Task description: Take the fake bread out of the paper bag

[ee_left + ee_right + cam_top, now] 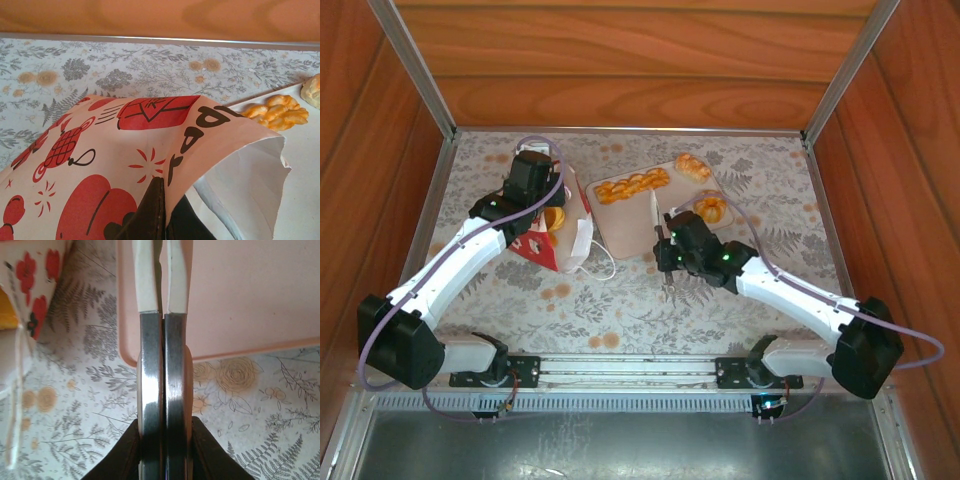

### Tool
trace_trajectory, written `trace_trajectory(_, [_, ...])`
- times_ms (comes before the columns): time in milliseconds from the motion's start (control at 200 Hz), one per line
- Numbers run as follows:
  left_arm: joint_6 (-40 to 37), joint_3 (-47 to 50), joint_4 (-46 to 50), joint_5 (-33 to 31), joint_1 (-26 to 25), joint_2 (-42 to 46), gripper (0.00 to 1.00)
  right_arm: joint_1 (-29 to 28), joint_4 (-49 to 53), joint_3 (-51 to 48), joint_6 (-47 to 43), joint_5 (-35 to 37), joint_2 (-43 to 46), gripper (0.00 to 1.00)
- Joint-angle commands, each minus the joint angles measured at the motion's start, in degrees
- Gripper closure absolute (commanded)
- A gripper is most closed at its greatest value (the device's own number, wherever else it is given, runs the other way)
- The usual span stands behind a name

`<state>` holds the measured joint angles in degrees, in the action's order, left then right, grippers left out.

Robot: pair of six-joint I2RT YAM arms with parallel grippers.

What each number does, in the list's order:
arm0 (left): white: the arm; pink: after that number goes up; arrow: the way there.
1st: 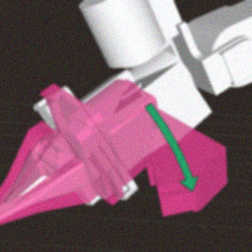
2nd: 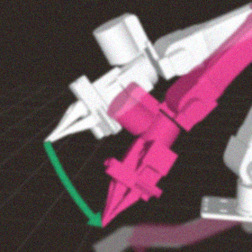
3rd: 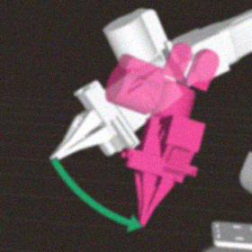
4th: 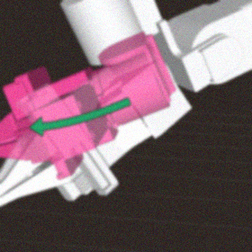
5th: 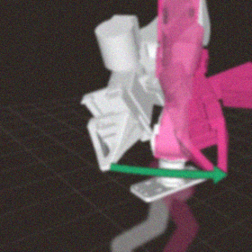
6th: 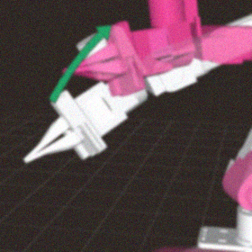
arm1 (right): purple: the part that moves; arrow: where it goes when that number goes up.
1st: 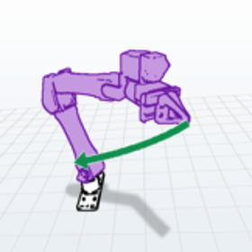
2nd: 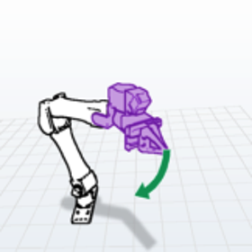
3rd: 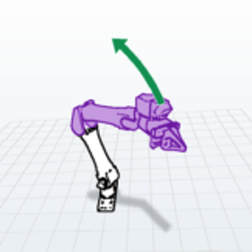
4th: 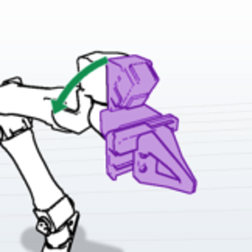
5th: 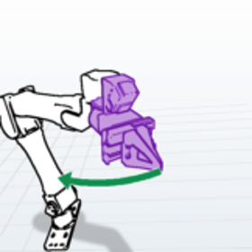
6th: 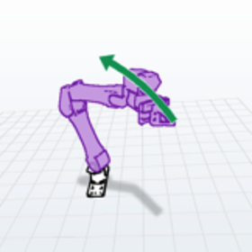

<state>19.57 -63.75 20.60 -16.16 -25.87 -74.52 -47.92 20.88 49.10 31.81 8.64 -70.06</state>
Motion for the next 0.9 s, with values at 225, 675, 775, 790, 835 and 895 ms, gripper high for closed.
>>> trace_trajectory(225, [-0.4,-1.0,-1.0,-0.1,0.4,0.1,1.0,3.7,5.0,10.8,-4.4,-20.5,-0.8,1.0])
trace_trajectory(675, [-1.9,-1.3,-2.3,-0.4,0.4,-0.7,1.0,5.8,5.6,15.5,-3.3,-39.5,-4.4,0.76])
trace_trajectory(775, [-1.9,-1.2,-2.7,-0.6,0.4,-0.7,1.0,5.8,6.2,16.0,-3.4,-42.4,-4.6,0.75])
trace_trajectory(790, [-2.0,-1.1,-2.7,-0.6,0.4,-0.8,1.0,5.8,6.2,15.9,-3.4,-42.7,-4.6,0.75])
trace_trajectory(835, [-1.9,-1.2,-2.8,-0.5,0.4,-0.9,1.0,5.8,6.4,15.9,-3.2,-43.6,-4.8,0.73])
trace_trajectory(895, [-2.0,-1.3,-2.9,-0.5,0.4,-1.0,1.0,5.8,6.4,16.1,-2.7,-45.0,-5.3,0.7])
